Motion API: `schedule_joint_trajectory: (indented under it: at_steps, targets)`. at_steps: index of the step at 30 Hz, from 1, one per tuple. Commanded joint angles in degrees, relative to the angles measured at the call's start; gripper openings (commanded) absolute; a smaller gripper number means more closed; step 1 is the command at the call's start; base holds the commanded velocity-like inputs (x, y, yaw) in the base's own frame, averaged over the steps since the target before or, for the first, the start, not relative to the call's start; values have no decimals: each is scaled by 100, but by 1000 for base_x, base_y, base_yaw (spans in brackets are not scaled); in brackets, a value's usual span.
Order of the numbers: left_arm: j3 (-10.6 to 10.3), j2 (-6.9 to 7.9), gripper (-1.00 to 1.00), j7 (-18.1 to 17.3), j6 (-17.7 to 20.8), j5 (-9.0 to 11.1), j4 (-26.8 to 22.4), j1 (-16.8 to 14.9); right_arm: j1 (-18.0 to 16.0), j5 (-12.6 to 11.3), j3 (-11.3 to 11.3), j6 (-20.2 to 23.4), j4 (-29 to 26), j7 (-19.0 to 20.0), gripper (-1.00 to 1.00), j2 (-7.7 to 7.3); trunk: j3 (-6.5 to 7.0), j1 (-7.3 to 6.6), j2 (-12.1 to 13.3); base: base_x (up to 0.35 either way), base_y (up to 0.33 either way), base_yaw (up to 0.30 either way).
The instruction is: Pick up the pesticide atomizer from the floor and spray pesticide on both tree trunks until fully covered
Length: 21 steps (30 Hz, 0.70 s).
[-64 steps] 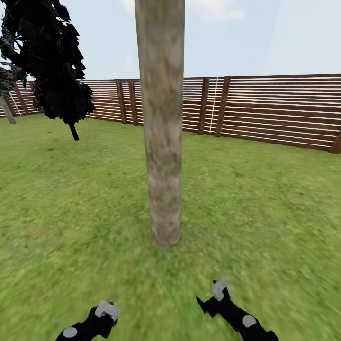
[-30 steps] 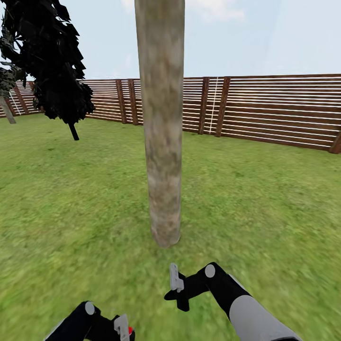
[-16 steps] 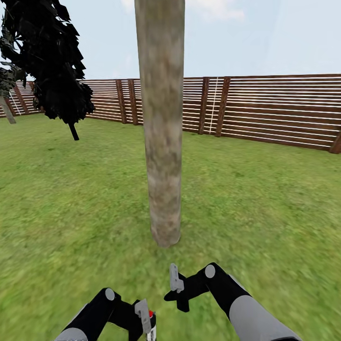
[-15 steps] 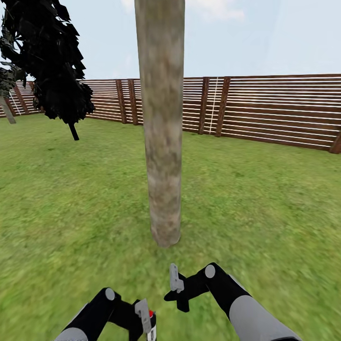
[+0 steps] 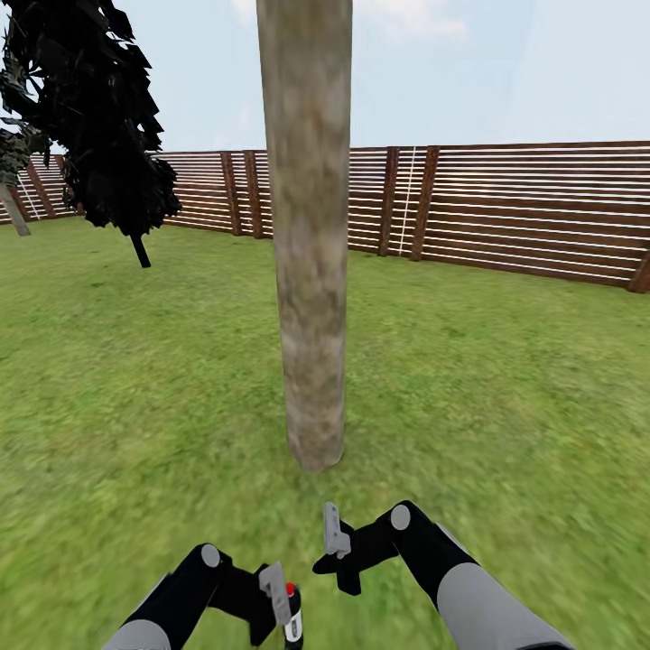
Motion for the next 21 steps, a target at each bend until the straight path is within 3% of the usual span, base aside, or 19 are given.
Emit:
schedule_joint_trajectory:
  at_steps: [1,7,11,21]
  targets:
    - [0,0,-100,-1,-1,45,1,-3,0,0,0,-1,0,0,-100,0,0,0,0,0,0,0]
    - [9,-9,-100,-14,-15,124,8,-6,0,0,0,-2,0,0,-100,0,0,0,0,0,0,0]
    - [11,-47,-100,-50,-41,339,8,-6,0,0,0,-2,-8,0,-100,0,0,0,0,0,0,0]
    - [15,-158,-100,-79,-55,369,17,-6,0,0,0,-2,-10,-4,-100,0,0,0,0,0,0,0]
